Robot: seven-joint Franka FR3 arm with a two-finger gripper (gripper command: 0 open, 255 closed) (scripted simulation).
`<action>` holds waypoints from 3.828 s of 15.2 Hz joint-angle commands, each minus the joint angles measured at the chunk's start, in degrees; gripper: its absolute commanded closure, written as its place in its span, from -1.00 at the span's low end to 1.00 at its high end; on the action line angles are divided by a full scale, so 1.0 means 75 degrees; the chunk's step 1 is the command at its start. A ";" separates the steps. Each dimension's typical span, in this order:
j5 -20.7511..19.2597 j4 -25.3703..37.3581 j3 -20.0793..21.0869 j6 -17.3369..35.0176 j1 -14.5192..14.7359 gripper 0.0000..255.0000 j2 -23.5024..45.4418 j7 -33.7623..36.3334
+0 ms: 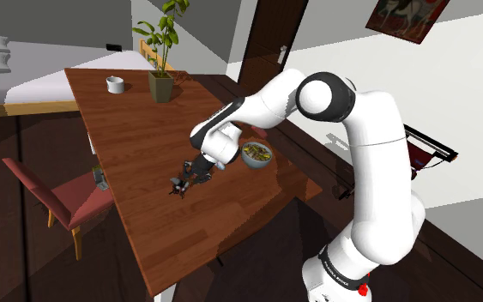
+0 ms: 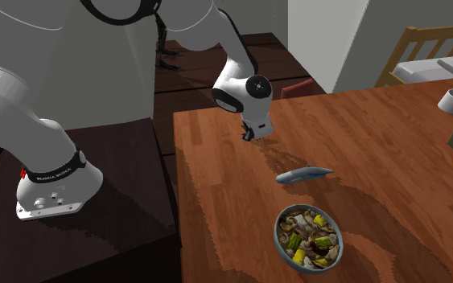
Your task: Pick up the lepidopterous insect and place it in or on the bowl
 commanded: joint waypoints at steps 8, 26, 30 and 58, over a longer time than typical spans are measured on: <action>0.0000 0.0002 0.0000 0.0000 0.0000 1.00 0.0001 0.0000; -0.0735 -0.0720 -0.0550 -0.1002 0.0380 1.00 -0.1789 0.1176; -0.0939 -0.0811 -0.0665 -0.1249 0.0452 1.00 -0.2152 0.1452; -0.1796 -0.0136 -0.2033 -0.3834 -0.1491 1.00 -0.2771 -0.0171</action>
